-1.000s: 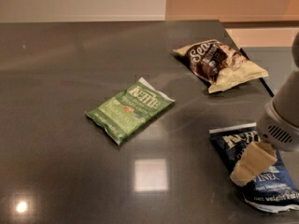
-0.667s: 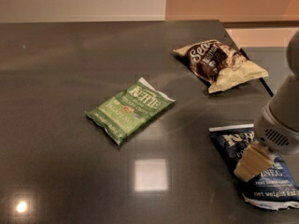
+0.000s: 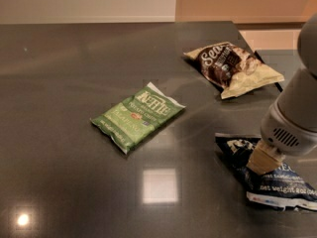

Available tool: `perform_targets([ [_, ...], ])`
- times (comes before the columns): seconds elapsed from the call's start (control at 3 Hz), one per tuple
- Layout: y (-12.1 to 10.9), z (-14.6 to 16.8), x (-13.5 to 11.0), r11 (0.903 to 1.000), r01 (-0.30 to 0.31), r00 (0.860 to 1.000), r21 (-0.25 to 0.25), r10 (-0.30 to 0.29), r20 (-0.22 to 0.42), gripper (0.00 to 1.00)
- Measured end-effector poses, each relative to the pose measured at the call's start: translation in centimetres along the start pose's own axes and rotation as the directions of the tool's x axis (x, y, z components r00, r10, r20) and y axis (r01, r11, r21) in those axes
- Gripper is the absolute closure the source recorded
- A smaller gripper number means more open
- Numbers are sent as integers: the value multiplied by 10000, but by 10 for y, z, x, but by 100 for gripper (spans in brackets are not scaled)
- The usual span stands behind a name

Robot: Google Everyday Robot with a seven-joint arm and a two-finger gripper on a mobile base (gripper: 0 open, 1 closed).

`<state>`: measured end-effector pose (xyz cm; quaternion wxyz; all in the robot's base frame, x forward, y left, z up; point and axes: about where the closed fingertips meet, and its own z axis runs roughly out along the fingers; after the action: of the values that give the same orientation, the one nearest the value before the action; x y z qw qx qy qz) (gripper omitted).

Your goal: Move blue chip bag near green jalapeno chip bag

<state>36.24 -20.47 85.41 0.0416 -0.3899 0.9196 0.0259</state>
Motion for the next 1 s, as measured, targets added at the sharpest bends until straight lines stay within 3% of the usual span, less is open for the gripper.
perform_targets([
  [0.33,3,-16,-26,9989,462,9981,45,-463,395,100],
  [1.0,-1,-49,-96,9886,1487,9770,251,-1508,1508,100],
])
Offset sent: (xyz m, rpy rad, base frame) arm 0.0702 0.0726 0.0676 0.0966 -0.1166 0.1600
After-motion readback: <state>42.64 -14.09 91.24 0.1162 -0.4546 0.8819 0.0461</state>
